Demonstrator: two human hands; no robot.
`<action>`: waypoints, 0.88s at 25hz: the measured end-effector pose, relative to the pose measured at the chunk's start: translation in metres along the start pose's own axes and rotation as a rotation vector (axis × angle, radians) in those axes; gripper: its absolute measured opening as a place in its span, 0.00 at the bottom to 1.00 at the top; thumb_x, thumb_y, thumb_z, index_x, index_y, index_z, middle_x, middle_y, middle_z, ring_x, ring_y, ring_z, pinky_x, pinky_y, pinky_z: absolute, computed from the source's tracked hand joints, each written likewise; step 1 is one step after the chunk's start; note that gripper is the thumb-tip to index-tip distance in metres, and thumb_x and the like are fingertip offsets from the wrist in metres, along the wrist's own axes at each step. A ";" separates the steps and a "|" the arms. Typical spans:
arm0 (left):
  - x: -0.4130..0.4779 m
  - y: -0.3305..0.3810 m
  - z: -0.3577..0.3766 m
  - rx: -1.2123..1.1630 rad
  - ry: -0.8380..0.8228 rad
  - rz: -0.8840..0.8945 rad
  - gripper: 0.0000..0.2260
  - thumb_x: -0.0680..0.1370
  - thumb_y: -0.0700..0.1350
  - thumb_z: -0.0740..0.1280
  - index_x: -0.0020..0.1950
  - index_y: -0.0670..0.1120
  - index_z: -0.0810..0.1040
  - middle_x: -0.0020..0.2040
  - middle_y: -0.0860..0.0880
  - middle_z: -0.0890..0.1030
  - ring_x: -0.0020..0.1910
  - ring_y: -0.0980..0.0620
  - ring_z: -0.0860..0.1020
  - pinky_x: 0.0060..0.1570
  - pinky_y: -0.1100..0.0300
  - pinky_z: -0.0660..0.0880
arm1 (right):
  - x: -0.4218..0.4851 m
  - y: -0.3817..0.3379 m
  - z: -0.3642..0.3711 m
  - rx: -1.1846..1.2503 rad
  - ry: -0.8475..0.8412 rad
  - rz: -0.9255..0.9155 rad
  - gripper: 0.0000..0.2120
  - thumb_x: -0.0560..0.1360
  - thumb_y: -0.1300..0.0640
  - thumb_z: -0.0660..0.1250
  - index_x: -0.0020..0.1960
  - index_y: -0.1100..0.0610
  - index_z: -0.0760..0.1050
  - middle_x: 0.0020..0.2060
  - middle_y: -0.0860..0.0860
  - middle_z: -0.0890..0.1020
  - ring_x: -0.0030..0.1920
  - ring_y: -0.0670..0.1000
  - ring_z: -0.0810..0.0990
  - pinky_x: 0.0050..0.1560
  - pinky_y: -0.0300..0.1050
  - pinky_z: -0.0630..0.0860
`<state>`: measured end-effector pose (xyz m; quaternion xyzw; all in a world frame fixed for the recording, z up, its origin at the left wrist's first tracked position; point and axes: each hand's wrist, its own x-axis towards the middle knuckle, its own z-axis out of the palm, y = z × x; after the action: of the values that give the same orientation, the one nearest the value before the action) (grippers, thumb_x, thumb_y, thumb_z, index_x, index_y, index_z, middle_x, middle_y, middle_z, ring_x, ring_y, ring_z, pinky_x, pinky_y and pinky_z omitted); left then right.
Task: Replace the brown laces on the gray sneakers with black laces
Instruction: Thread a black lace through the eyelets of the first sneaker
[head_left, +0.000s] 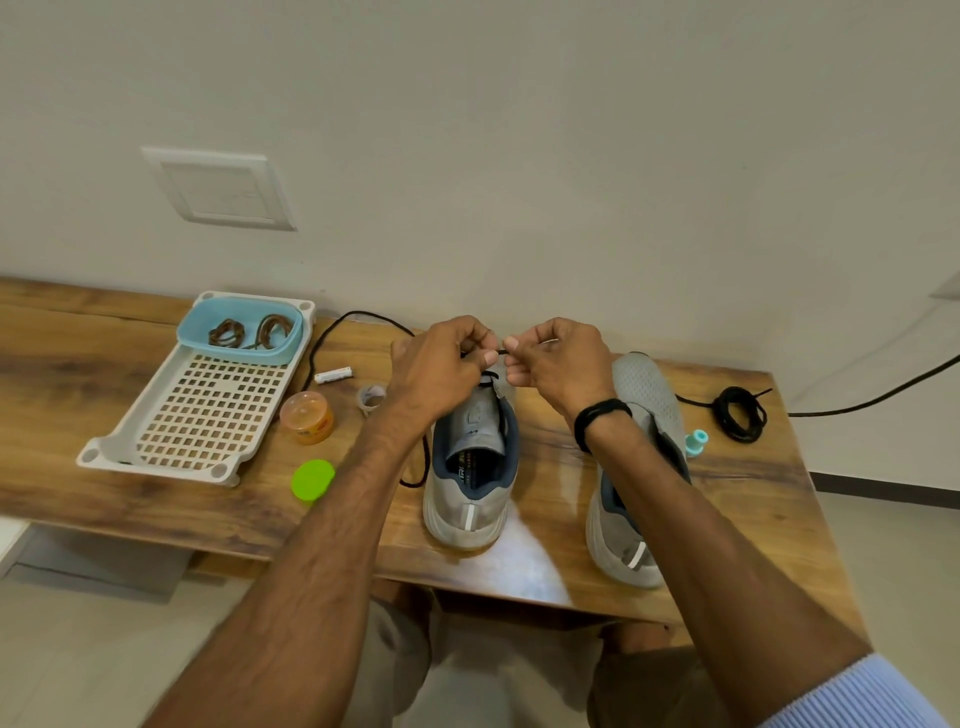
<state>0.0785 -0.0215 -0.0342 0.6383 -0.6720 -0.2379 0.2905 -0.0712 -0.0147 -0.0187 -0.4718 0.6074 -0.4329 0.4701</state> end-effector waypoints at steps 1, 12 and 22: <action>-0.001 -0.001 0.001 -0.025 -0.021 0.013 0.04 0.75 0.54 0.72 0.46 0.61 0.78 0.44 0.63 0.82 0.51 0.61 0.79 0.64 0.46 0.68 | 0.000 0.000 0.001 -0.011 0.018 -0.004 0.07 0.74 0.59 0.74 0.42 0.60 0.77 0.32 0.55 0.84 0.33 0.52 0.85 0.38 0.46 0.83; -0.004 -0.015 0.012 0.102 -0.019 -0.143 0.04 0.74 0.51 0.73 0.48 0.55 0.85 0.47 0.55 0.85 0.50 0.54 0.82 0.52 0.51 0.78 | 0.000 0.029 0.020 -0.836 -0.146 0.009 0.12 0.71 0.47 0.73 0.42 0.57 0.81 0.40 0.53 0.84 0.44 0.53 0.81 0.39 0.45 0.75; -0.014 -0.007 0.041 0.089 -0.046 -0.245 0.08 0.75 0.50 0.71 0.37 0.50 0.83 0.36 0.51 0.83 0.41 0.50 0.81 0.41 0.55 0.76 | 0.043 0.073 0.007 0.097 -0.139 0.514 0.08 0.75 0.70 0.68 0.50 0.62 0.82 0.49 0.56 0.83 0.48 0.52 0.80 0.52 0.47 0.79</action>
<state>0.0550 -0.0102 -0.0697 0.7223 -0.6053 -0.2563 0.2150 -0.0808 -0.0440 -0.0977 -0.3076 0.6520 -0.2947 0.6273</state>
